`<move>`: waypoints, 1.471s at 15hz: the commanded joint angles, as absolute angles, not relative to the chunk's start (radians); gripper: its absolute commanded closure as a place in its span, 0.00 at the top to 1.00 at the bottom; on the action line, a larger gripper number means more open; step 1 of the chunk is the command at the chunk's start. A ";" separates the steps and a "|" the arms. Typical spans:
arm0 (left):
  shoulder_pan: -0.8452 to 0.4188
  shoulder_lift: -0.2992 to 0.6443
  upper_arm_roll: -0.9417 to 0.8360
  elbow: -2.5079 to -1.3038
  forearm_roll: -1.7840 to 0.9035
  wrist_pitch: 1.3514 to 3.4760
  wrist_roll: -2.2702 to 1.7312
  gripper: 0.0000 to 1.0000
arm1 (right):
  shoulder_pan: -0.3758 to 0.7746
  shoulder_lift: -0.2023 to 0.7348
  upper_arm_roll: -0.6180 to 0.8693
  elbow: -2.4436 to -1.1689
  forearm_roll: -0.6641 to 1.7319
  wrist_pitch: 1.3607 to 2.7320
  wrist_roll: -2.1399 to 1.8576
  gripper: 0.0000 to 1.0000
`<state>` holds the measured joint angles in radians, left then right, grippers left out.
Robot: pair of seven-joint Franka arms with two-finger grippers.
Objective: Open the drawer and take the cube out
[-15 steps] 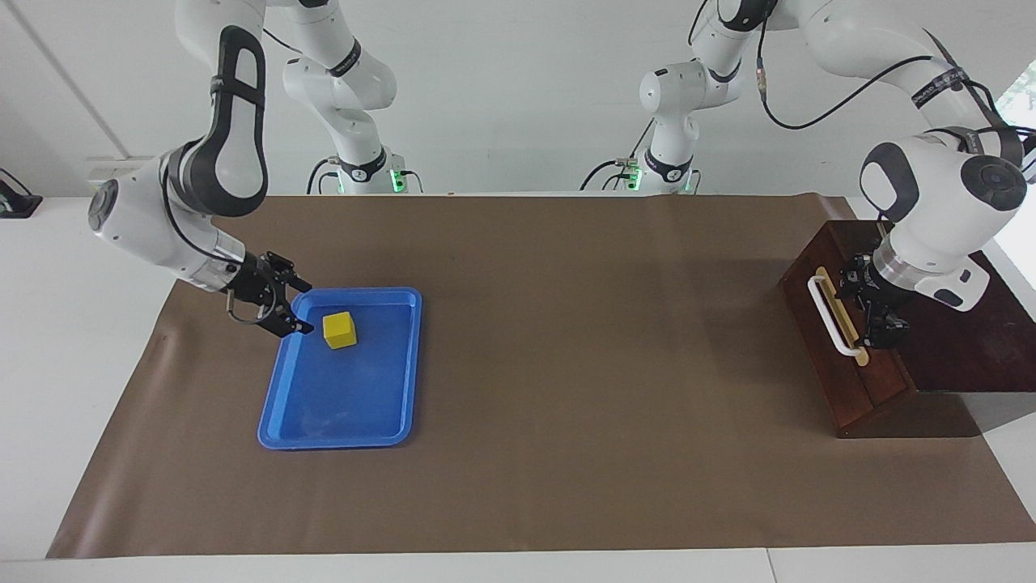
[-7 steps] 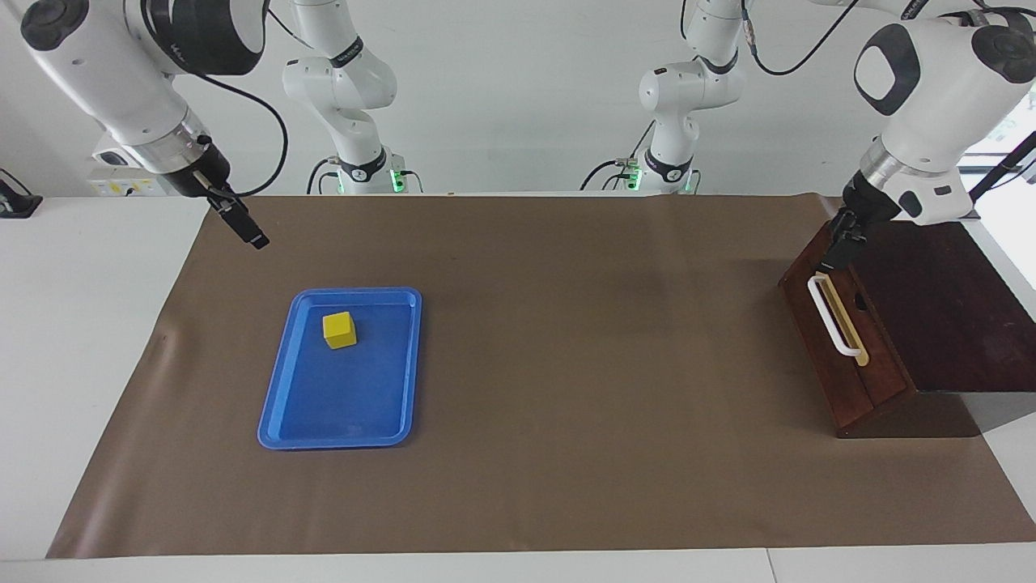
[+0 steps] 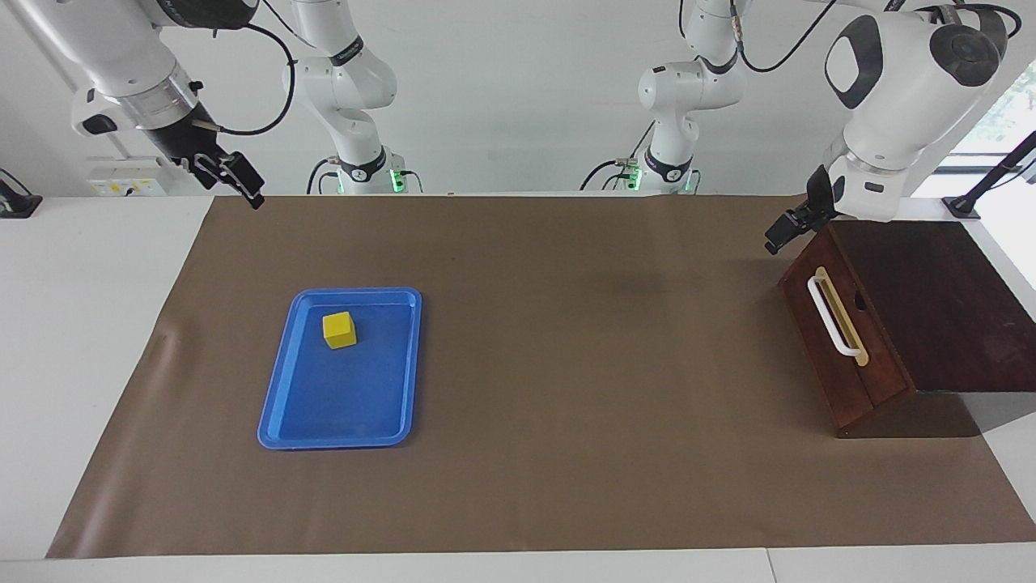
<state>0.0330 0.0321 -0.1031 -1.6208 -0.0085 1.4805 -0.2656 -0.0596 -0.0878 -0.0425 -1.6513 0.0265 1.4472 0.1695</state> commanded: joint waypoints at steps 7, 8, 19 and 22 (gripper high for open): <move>0.012 -0.057 -0.095 -1.664 -0.025 1.450 -0.146 1.00 | -0.067 -0.100 -0.031 -1.672 -0.031 1.459 -0.018 1.00; 0.011 -0.057 -0.095 -1.664 -0.025 1.453 -0.144 1.00 | -0.069 -0.101 -0.032 -1.681 -0.031 1.474 -0.037 1.00; -0.021 -0.020 -0.117 -1.618 -0.015 1.437 -0.101 1.00 | -0.068 -0.092 0.000 -1.674 -0.026 1.497 -0.109 1.00; -0.021 -0.025 -0.117 -1.631 -0.017 1.436 -0.083 1.00 | -0.067 -0.094 0.011 -1.675 -0.023 1.493 -0.107 1.00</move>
